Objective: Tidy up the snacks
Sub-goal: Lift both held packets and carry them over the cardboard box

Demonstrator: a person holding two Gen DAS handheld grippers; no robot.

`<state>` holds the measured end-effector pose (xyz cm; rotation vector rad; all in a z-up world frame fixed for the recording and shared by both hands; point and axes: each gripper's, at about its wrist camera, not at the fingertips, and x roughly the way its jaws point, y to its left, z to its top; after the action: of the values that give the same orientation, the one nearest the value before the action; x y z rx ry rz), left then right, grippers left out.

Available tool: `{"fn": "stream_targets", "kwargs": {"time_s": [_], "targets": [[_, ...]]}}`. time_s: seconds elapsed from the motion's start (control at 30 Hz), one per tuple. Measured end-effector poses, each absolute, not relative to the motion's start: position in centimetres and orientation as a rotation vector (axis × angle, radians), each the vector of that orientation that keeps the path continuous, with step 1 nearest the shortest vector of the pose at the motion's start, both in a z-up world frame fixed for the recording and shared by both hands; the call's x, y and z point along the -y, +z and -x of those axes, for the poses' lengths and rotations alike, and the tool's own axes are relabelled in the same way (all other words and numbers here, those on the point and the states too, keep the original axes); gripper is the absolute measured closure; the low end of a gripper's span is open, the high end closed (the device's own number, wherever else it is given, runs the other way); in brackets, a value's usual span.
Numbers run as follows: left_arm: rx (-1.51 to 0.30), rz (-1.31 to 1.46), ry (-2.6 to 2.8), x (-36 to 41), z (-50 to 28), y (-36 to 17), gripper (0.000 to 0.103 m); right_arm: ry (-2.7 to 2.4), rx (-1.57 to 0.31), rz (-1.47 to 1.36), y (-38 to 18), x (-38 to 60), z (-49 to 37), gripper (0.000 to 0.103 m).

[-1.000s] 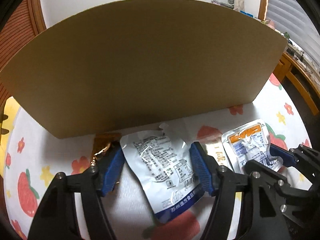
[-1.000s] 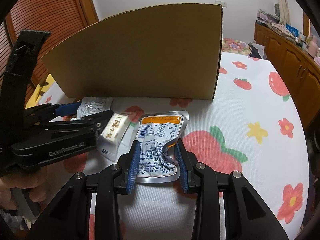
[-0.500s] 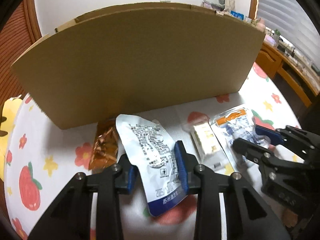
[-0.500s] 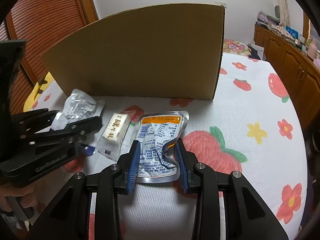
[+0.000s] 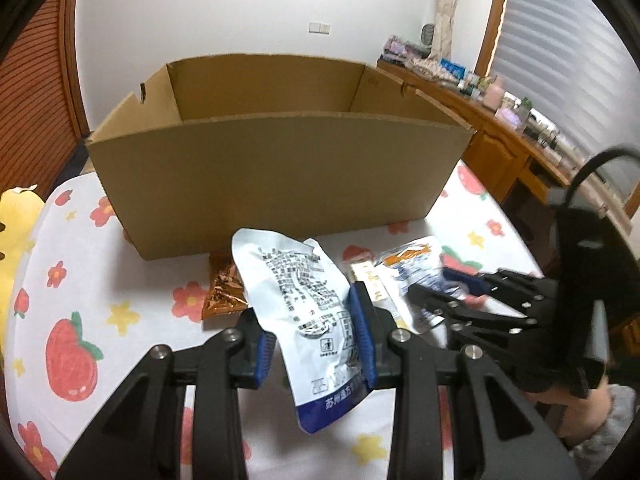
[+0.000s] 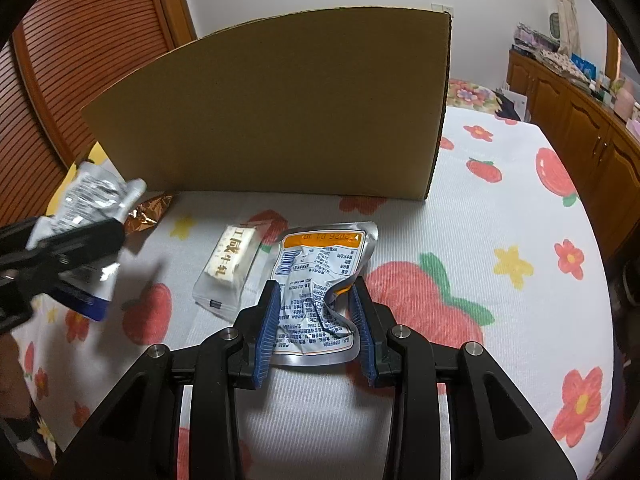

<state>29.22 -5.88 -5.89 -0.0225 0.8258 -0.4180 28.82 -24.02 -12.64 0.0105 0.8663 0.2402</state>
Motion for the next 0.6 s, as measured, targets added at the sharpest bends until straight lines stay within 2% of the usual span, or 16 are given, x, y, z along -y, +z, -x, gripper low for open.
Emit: {"fn": "stream_targets", "kwargs": {"time_s": [0.6], "targets": [[-0.765,0.072,-0.447,3.4,-27.1,-1.7,0.070,0.236,-0.865,-0.004,-12.5,23.8,-28.6,0.069]]}}
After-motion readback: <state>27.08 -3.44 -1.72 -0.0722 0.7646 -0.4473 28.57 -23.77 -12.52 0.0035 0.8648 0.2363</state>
